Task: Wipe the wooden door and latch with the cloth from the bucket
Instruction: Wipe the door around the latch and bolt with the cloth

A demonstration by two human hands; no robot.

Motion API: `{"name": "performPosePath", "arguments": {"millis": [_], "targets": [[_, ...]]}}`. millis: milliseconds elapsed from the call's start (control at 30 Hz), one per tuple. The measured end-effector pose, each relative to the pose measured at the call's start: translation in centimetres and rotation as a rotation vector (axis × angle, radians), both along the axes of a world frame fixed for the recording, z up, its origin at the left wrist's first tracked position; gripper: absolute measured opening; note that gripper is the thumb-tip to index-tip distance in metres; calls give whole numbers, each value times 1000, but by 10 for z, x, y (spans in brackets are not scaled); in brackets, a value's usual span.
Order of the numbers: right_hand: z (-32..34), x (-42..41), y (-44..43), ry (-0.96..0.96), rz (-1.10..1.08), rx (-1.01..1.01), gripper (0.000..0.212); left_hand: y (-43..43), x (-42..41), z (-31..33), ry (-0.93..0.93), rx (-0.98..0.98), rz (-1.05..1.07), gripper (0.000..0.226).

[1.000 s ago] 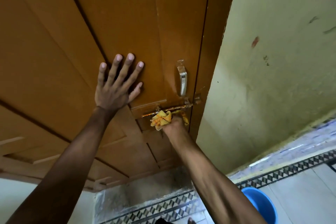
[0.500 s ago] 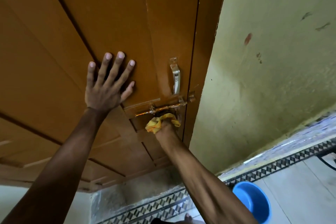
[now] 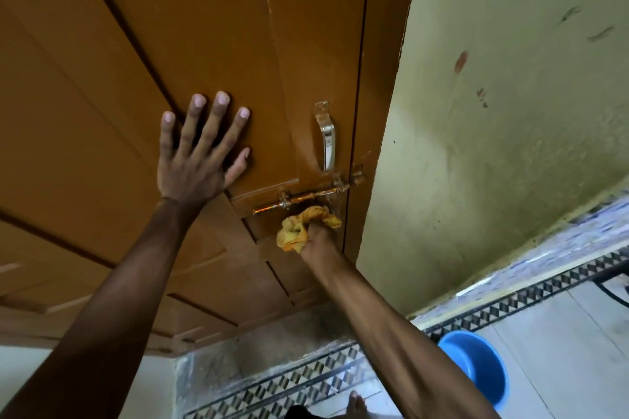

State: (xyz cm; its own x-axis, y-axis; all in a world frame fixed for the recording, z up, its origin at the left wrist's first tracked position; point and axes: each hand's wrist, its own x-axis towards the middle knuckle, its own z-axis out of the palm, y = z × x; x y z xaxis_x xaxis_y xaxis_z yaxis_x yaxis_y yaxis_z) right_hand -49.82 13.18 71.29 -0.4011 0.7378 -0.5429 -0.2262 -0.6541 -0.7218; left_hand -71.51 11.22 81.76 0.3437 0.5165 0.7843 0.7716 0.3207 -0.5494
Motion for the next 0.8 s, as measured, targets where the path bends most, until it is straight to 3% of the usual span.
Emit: {"name": "performPosePath", "arguments": {"millis": [67, 133, 200, 300, 367, 433, 500, 567, 633, 800], "targets": [[6, 9, 2, 81, -80, -111, 31, 0, 1, 1, -5, -6, -5, 71], [20, 35, 5, -2, -105, -141, 32, -1, 1, 1, -6, -5, -3, 71], [28, 63, 7, -99, -183, -15, 23, -1, 0, 0, -7, -6, -3, 71], [36, 84, 6, -568, -415, 570, 19, -1, 1, 0, -14, -2, -18, 71], [30, 84, 15, -712, -341, 1009, 22, -1, 1, 1, -17, 2, -24, 72], [18, 74, 22, -701, -88, 1201, 48, -1, 1, 2, -16, 1, -24, 72], [-10, 58, 29, -925, 103, 1372, 73, -1, 1, 3, -12, -1, -23, 72], [-28, 42, 35, -1133, 99, 1462, 78, 0, 1, 3, -4, 6, -24, 72], [-33, 37, 31, -1149, 52, 1518, 93, 1, 0, 2, 11, 14, -21, 72], [-34, 30, 25, -953, 24, 1733, 72, -1, 2, 2, -2, 7, -22, 73]]}}
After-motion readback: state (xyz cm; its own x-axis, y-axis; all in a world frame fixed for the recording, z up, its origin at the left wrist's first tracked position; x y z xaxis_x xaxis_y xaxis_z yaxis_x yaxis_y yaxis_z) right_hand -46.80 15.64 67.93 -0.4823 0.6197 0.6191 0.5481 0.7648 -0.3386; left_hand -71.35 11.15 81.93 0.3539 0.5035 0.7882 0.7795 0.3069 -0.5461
